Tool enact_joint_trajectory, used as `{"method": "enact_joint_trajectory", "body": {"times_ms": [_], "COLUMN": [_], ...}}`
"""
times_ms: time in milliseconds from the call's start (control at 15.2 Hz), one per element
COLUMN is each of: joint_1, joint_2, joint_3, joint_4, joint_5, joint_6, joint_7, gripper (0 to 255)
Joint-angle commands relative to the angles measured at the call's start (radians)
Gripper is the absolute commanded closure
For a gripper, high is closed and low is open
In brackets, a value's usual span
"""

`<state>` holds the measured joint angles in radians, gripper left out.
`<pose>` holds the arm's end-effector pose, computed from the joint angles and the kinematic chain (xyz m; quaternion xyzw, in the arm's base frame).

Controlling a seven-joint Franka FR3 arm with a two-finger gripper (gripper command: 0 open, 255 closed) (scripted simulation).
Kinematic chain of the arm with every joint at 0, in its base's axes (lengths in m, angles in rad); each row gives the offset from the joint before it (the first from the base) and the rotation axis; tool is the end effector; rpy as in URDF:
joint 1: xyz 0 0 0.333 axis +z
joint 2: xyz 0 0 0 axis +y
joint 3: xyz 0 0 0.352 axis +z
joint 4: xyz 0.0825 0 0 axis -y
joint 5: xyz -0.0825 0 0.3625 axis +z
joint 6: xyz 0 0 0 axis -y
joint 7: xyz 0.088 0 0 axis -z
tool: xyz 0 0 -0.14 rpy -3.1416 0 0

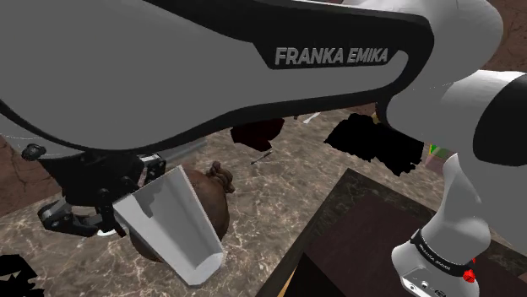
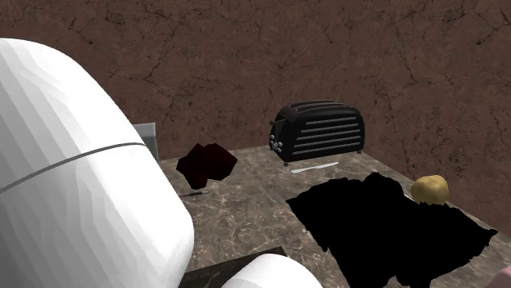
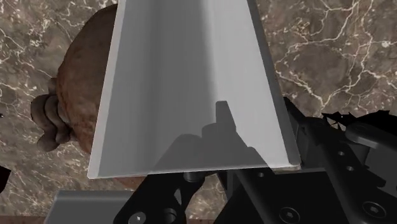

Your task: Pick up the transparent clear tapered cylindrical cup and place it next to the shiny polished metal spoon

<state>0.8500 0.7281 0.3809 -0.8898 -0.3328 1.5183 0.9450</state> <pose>0.3822 0.6283 0.4763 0.9939 0.0978 0.0201 0.0478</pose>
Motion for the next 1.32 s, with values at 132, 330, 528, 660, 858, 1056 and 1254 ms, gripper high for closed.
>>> {"method": "enact_joint_trajectory", "body": {"times_ms": [132, 330, 528, 660, 858, 1056, 1254], "joint_1": [0.01, -0.001, -0.006, -0.008, -0.006, 0.026, 0.065], "joint_2": [0.036, 0.026, 0.02, 0.018, 0.018, 0.01, 0.003], "joint_3": [-0.011, -0.011, -0.018, -0.023, -0.037, -0.092, -0.156], "joint_4": [-0.018, -0.077, -0.127, -0.157, -0.197, -0.198, -0.2], "joint_5": [-0.015, -0.013, -0.009, -0.007, 0.0, 0.038, 0.081], "joint_6": [0.041, 0.088, 0.132, 0.16, 0.201, 0.207, 0.214], "joint_7": [0.018, 0.027, 0.033, 0.036, 0.04, 0.024, 0.006], "gripper": [255, 255, 255, 255, 255, 255, 255]}}
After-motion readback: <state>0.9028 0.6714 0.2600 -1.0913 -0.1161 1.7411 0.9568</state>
